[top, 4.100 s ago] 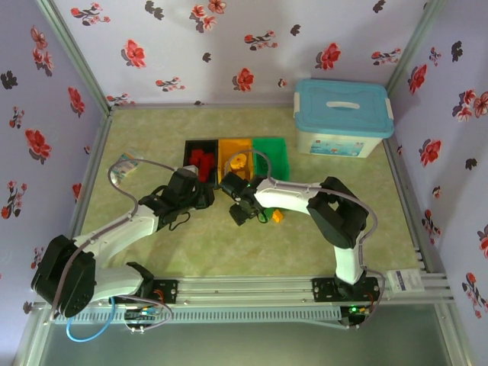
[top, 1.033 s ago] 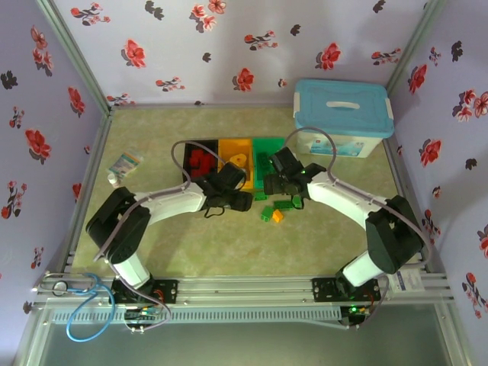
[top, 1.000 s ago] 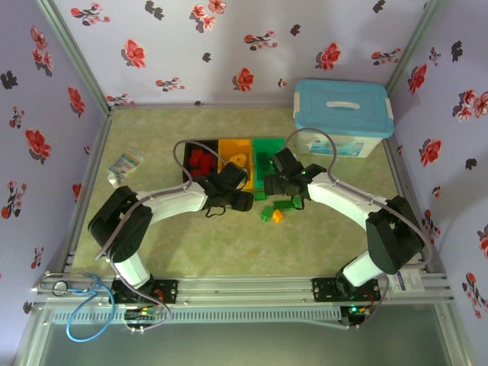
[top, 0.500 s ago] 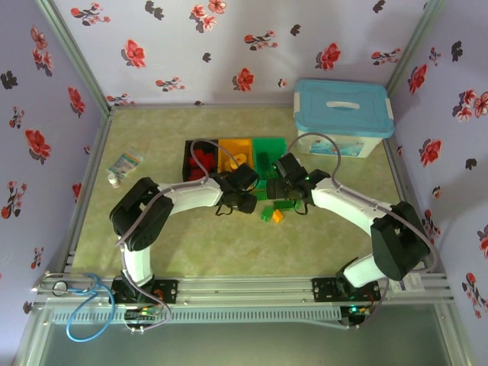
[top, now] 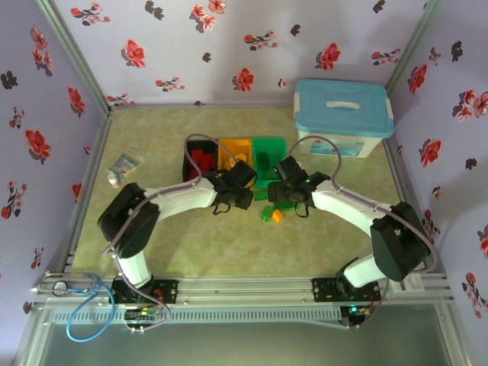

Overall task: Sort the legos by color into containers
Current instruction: Pick up the lego from the center of the table, then place the lego in the container.

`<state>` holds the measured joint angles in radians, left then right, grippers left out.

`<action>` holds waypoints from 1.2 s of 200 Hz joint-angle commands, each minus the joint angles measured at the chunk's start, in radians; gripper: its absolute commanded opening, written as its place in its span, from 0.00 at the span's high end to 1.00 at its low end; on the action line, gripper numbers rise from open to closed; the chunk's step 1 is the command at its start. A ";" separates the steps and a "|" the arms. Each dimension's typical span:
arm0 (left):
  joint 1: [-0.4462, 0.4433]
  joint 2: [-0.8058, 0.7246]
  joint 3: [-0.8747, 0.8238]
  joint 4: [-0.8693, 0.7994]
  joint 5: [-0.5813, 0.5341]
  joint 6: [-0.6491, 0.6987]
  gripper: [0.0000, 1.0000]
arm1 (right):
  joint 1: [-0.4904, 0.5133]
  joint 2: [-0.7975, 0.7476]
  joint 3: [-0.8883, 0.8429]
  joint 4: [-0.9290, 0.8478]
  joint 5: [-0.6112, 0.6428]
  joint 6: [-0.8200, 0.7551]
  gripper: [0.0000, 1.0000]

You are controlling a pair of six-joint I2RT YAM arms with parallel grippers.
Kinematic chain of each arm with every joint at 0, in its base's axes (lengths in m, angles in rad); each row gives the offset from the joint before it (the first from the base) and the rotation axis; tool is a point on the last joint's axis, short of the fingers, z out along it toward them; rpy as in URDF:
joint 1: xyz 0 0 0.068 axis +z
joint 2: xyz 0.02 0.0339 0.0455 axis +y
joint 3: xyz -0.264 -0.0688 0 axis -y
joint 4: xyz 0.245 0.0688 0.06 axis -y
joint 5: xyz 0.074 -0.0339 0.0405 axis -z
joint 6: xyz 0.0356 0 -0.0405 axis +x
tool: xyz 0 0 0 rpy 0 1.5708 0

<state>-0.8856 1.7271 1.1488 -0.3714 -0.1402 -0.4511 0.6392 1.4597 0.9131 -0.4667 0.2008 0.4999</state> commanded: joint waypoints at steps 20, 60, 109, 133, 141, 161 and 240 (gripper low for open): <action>0.079 -0.239 -0.138 0.198 -0.047 -0.008 0.70 | -0.007 -0.035 -0.039 0.026 -0.008 0.028 0.12; 0.163 -0.265 -0.138 0.175 -0.041 -0.028 0.69 | -0.007 -0.052 -0.066 0.037 -0.012 0.037 0.11; 0.187 -0.140 -0.014 0.117 -0.039 0.006 0.68 | -0.007 -0.055 -0.074 0.038 -0.022 0.046 0.12; 0.201 -0.074 0.083 0.059 -0.037 0.024 0.68 | -0.008 -0.062 -0.075 0.032 -0.016 0.043 0.12; 0.204 -0.062 0.102 0.058 -0.034 0.029 0.68 | -0.008 -0.064 -0.076 0.031 -0.013 0.043 0.12; 0.210 -0.020 0.136 0.069 -0.018 0.033 0.67 | -0.007 -0.060 -0.076 0.033 -0.015 0.045 0.12; 0.213 -0.015 0.185 0.028 -0.010 0.039 0.52 | -0.007 -0.068 -0.063 0.016 -0.017 0.043 0.12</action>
<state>-0.6796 1.7821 1.3659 -0.3454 -0.1539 -0.4335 0.6392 1.4189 0.8486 -0.4381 0.1795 0.5289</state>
